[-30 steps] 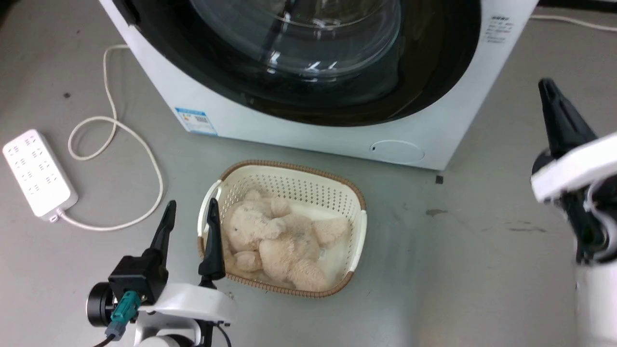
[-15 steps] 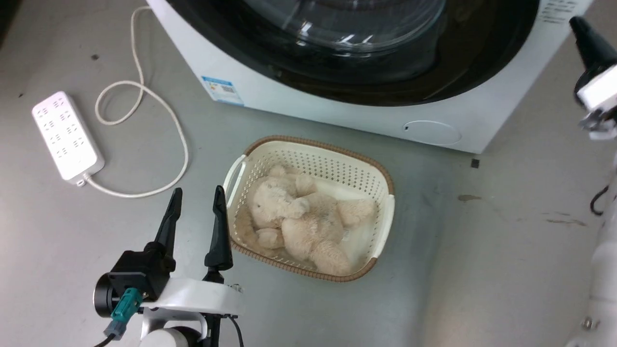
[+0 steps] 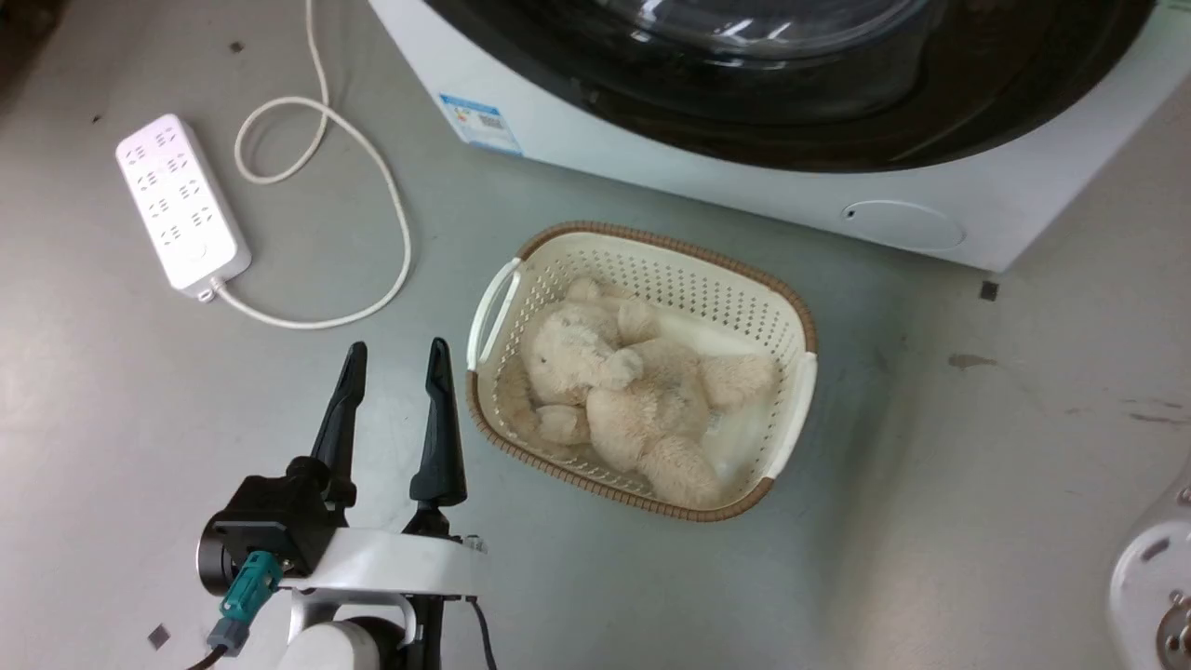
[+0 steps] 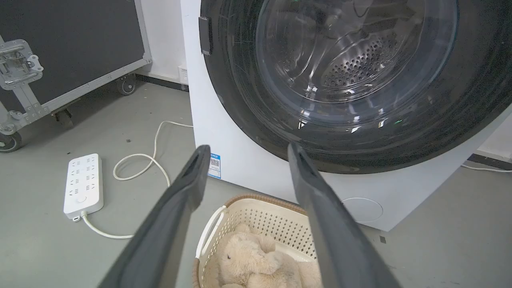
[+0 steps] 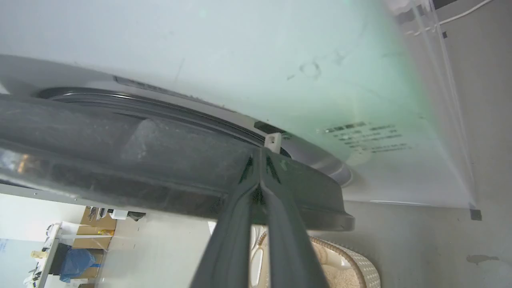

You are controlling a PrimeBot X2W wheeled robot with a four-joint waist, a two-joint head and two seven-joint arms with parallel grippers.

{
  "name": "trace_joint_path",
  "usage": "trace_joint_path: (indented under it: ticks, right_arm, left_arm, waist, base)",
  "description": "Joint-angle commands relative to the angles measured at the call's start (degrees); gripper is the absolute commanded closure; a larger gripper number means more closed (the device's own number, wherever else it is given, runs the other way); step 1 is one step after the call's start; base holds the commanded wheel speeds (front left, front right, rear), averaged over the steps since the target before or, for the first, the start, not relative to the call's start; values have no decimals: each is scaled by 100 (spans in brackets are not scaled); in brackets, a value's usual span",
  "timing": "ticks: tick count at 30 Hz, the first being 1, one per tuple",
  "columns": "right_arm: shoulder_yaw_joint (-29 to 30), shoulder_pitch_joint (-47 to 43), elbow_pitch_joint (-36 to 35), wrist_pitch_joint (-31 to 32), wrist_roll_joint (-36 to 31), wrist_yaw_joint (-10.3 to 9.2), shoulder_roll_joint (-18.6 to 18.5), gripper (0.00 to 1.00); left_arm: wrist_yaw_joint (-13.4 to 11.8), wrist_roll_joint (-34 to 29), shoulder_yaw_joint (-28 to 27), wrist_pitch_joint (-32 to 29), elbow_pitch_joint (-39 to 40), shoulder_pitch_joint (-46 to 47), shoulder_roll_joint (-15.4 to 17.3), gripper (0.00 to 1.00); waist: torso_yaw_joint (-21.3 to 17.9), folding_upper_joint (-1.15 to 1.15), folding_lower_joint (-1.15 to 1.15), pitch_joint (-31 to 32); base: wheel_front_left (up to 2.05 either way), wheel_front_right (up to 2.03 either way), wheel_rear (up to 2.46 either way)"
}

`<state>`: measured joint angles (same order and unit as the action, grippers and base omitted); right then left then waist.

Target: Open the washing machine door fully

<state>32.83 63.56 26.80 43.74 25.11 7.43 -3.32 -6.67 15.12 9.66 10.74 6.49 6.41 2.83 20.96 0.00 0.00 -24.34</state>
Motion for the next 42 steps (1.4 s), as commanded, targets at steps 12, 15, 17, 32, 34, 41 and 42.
trace_joint_path:
  ticks: [12,15,17,32,34,41,42]
  right_arm:
    - [625,909,503,1048,138,5,40,100]
    - [705,870,552,1277,260,5,41,100]
    - [730,803,596,1434,400,5,41,100]
    - [-1,-710,1192,2202,2393,6,44,100]
    - [-281,-1021,1232,2182,2661,6,44,100]
    - [-1850,-2225,1224,1996,4151,6,44,100]
    - [-2031,-2328,1196,1944,4325,6,44,100]
  left_arm:
    - [-143,221,168,207,106,262,4,0]
    - [-157,260,184,243,100,280,4,0]
    - [-167,273,174,267,88,275,5,0]
    - [-3,196,58,426,-262,-104,5,0]
    - [45,172,12,426,-319,-194,5,0]
    - [228,56,-92,426,-514,-567,5,0]
    - [252,41,-93,426,-533,-602,5,0]
  waist:
    - [322,0,0,-300]
    - [354,0,0,-258]
    - [352,0,0,-204]
    - [377,0,0,823]
    - [375,0,0,989]
    - [370,0,0,1545]
    - [373,0,0,1582]
  base:
    - [0,0,0]
    - [0,0,0]
    - [0,0,0]
    - [0,0,0]
    - [0,0,0]
    - [0,0,0]
    - [0,0,0]
